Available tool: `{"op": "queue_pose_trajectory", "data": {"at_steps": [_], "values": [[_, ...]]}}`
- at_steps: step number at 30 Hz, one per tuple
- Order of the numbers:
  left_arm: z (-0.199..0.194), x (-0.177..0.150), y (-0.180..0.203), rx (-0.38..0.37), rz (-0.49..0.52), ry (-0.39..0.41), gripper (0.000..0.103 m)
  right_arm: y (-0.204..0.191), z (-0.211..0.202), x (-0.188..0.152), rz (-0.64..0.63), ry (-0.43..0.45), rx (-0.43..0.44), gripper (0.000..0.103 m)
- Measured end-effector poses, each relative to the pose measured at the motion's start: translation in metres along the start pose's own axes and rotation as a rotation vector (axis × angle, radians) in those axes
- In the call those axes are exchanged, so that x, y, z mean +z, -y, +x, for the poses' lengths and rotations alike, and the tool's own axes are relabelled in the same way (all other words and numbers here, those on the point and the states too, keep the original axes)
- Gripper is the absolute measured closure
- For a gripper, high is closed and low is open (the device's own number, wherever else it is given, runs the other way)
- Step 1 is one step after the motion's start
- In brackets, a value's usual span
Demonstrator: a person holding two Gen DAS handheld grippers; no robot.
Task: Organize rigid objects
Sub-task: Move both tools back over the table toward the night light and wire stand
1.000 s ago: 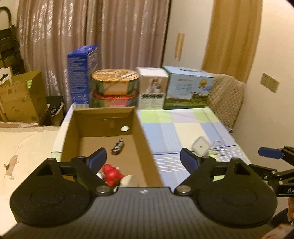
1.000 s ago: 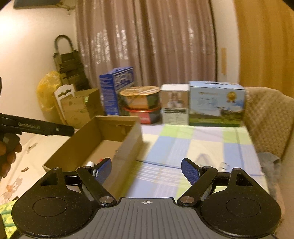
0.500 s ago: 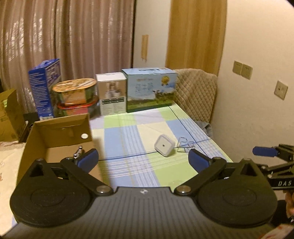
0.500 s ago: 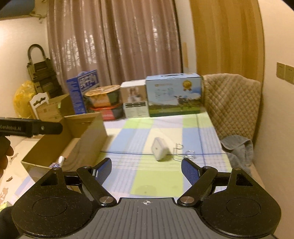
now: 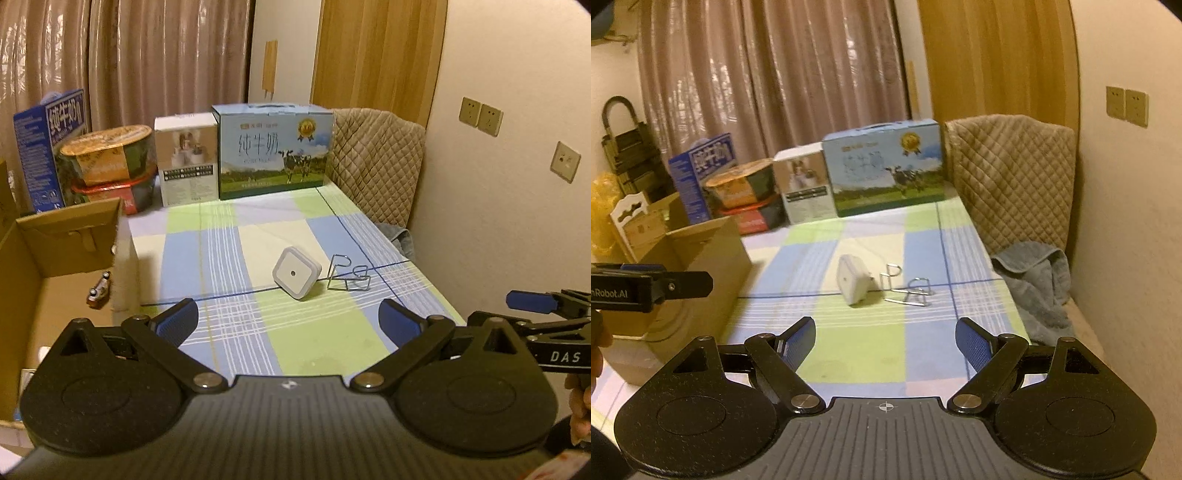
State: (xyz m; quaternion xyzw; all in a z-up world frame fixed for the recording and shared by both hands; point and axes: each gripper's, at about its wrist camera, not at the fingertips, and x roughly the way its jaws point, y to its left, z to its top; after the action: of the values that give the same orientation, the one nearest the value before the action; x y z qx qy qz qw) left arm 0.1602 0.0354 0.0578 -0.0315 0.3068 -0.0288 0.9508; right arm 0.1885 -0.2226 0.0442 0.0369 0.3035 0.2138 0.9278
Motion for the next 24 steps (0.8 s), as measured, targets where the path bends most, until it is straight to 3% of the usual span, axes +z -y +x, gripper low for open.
{"op": "queue_pose_trajectory", "data": {"at_steps": [12,18,24], "values": [[0.09,-0.01,0.006,0.016,0.062,0.003,0.001,0.035,0.064,0.001,0.035,-0.011,-0.073,0.023],[0.132,-0.018,0.008,0.015,0.147,-0.007,0.001,0.047,0.104,0.0,0.04,-0.042,-0.077,0.023],[0.17,-0.022,0.008,0.004,0.161,-0.026,0.001,0.055,0.142,0.002,0.042,-0.078,-0.075,0.023]]}}
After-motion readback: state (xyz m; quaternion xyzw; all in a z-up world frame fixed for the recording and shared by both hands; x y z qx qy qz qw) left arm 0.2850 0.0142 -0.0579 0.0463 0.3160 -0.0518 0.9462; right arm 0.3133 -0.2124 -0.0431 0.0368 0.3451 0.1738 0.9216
